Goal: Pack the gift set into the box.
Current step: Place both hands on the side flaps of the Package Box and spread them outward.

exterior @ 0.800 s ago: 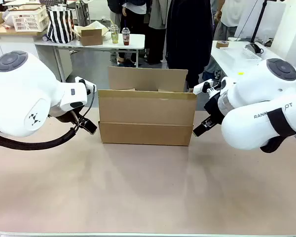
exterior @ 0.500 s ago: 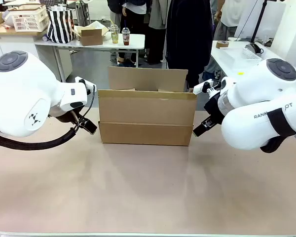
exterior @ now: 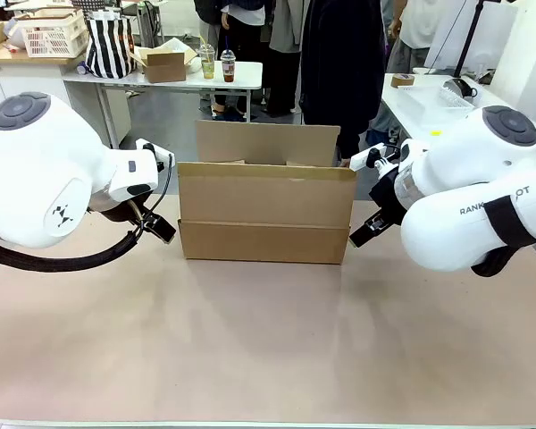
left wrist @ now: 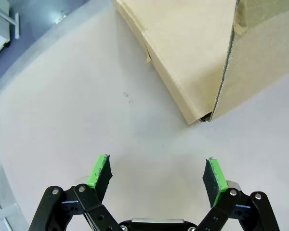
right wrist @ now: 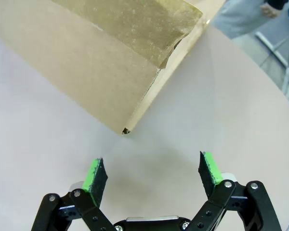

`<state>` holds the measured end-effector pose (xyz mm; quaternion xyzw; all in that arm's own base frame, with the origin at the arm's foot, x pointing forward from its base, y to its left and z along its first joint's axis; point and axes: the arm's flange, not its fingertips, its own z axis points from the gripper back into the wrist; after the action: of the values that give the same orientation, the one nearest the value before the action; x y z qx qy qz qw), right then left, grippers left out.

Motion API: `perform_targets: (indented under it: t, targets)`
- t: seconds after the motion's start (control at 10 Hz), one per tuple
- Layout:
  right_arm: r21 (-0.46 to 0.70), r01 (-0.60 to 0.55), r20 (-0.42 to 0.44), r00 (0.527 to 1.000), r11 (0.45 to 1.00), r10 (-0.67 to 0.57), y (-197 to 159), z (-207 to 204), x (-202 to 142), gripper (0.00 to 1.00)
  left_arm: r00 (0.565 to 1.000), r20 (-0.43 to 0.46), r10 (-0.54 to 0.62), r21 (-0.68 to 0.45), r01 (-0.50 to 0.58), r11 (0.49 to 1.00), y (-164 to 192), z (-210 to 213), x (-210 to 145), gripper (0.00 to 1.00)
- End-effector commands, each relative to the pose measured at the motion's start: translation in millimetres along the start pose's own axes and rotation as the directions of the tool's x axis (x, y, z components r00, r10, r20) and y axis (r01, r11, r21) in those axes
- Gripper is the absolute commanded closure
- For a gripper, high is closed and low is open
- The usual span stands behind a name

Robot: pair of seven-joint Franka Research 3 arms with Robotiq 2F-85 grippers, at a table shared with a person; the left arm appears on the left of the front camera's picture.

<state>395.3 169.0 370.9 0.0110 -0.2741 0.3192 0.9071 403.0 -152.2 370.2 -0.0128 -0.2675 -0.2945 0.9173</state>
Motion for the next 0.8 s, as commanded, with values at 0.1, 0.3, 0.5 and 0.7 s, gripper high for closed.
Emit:
perform_targets:
  t: [0.1, 0.3, 0.5, 0.7]
  targets:
    - [0.0, 0.001, 0.0, 1.0, 1.0, -0.001, -0.1, 0.1, 0.0, 0.0, 1.0, 0.0, 0.001, 0.0, -0.001, 1.0, 0.3, 0.1, 0.0, 0.0]
    - [0.0, 0.0, 0.0, 1.0, 1.0, 0.0, 0.0, 0.0, 0.0, 0.0, 1.0, 0.0, 0.0, 0.0, 0.0, 1.0, 0.0, 0.0, 0.0, 0.0]
    - [-0.033, 0.065, 0.037, 0.997, 0.997, -0.063, 2.1, 65.5, 6.9, 0.0, 1.0, -0.018, -0.013, -0.146, 0.011, 0.989, 9.0, 56.5, 2.8, 0.0]
    - [-0.075, 0.087, 0.15, 0.986, 0.993, -0.075, 12.9, 134.0, 6.0, 0.0, 0.996, 0.059, -0.061, -0.162, 0.07, 0.984, 0.6, 129.6, -6.1, 0.0]
